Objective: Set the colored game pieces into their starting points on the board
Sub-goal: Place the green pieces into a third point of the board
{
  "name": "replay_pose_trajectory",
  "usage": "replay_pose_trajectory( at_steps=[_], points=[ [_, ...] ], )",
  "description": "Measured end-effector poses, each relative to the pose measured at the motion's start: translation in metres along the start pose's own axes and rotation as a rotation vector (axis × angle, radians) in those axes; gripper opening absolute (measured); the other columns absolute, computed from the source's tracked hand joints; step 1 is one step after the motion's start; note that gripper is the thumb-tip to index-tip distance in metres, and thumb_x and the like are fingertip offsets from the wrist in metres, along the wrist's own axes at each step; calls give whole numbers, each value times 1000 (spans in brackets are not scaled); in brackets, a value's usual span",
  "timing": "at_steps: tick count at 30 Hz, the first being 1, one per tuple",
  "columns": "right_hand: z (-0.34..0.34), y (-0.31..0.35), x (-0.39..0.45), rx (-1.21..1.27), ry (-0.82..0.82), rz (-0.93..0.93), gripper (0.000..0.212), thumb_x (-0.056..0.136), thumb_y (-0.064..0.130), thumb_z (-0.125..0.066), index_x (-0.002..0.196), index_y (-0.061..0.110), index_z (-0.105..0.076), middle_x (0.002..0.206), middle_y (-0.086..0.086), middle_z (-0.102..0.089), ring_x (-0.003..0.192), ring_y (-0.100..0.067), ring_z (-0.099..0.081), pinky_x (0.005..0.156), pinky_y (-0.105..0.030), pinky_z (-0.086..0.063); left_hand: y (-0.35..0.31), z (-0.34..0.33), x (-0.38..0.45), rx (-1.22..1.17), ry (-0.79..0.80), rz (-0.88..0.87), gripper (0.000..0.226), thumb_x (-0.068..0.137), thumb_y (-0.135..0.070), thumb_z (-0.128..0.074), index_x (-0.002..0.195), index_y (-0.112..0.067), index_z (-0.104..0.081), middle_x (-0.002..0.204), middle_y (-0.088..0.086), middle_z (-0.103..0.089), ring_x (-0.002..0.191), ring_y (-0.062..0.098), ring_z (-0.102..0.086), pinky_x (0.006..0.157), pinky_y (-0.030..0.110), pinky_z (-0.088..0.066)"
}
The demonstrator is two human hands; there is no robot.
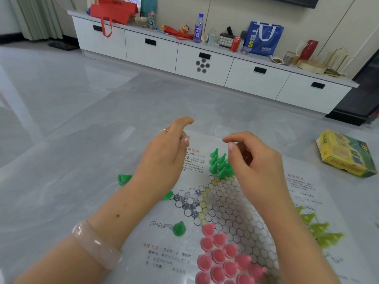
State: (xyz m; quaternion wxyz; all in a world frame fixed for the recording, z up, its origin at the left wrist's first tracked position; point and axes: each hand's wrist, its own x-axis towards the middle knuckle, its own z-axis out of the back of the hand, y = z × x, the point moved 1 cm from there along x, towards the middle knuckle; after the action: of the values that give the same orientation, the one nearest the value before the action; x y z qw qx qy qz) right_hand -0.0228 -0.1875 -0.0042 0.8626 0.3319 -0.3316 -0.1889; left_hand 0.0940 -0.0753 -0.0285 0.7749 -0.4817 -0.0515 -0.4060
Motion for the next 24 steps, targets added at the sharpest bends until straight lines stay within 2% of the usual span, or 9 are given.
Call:
replay_pose_trajectory(
  at_steps=[3, 6, 9, 13, 15, 17, 19, 22, 24],
  points=[
    [2, 23, 5, -8, 215, -31, 16, 90, 22, -51, 100, 30, -60, 72, 7, -60, 66, -6, -56, 60, -15, -47, -11, 3, -4, -130, -130, 82, 22, 94, -16, -40, 105, -25, -56, 58, 8, -47, 50, 15, -42, 49, 21, -35],
    [0, 42, 2, -266, 458, 82, 22, 91, 29, -49, 111, 29, -57, 87, 13, -60, 74, -5, -57, 71, -23, -49, -24, 11, 1, -363, -208, 304, 23, 92, -12, -41, 86, -25, -59, 50, 0, -40, 43, 11, -33, 40, 18, -29],
    [0, 44, -9, -414, 654, 113, 30, 90, 33, -50, 120, 31, -51, 105, 12, -53, 84, -6, -54, 79, -24, -45, -32, 31, 14, -718, -285, 496, 28, 88, -3, -37, 81, -21, -58, 38, -8, -40, 36, 9, -35, 35, 15, -28],
    [-9, 49, -36, -484, 930, 62, 64, 82, 35, -62, 137, 38, -28, 127, 11, -38, 101, -8, -48, 89, -26, -42, -39, 76, 1, -1230, -408, 751, 19, 86, -3, -38, 78, -10, -54, 53, 0, -42, 41, 9, -41, 35, 13, -32],
    [-19, 55, -43, -541, 959, 86, 75, 81, 32, -64, 140, 40, -18, 134, 7, -31, 102, -14, -49, 86, -30, -45, -43, 87, -16, -1392, -460, 865, 18, 87, -1, -39, 76, -5, -52, 63, 5, -44, 52, 13, -43, 38, 13, -39],
    [-26, 56, -43, -587, 927, 111, 76, 82, 30, -63, 141, 38, -16, 134, 4, -31, 94, -16, -49, 78, -29, -43, -45, 90, -39, -1493, -498, 948, 19, 87, 1, -39, 74, -2, -51, 68, 9, -44, 58, 16, -43, 41, 15, -45],
    [-32, 56, -41, -614, 898, 120, 73, 83, 30, -62, 141, 35, -18, 130, 1, -34, 96, -20, -49, 79, -31, -42, -45, 87, -61, -1556, -512, 1013, 19, 87, 2, -38, 75, -1, -52, 71, 10, -44, 59, 17, -44, 41, 16, -47],
    [-39, 53, -37, -628, 904, 107, 68, 84, 34, -61, 139, 35, -22, 124, 1, -39, 102, -24, -48, 86, -35, -43, -41, 84, -86, -1554, -485, 1086, 19, 88, 2, -37, 78, 0, -53, 73, 11, -45, 60, 17, -44, 41, 15, -48],
    [-43, 52, -34, -642, 912, 111, 63, 85, 34, -60, 138, 34, -25, 121, 2, -39, 101, -21, -48, 84, -34, -43, -38, 83, -95, -1527, -485, 1133, 21, 88, 3, -35, 79, 0, -53, 71, 11, -46, 60, 17, -44, 40, 13, -47]
  ],
)
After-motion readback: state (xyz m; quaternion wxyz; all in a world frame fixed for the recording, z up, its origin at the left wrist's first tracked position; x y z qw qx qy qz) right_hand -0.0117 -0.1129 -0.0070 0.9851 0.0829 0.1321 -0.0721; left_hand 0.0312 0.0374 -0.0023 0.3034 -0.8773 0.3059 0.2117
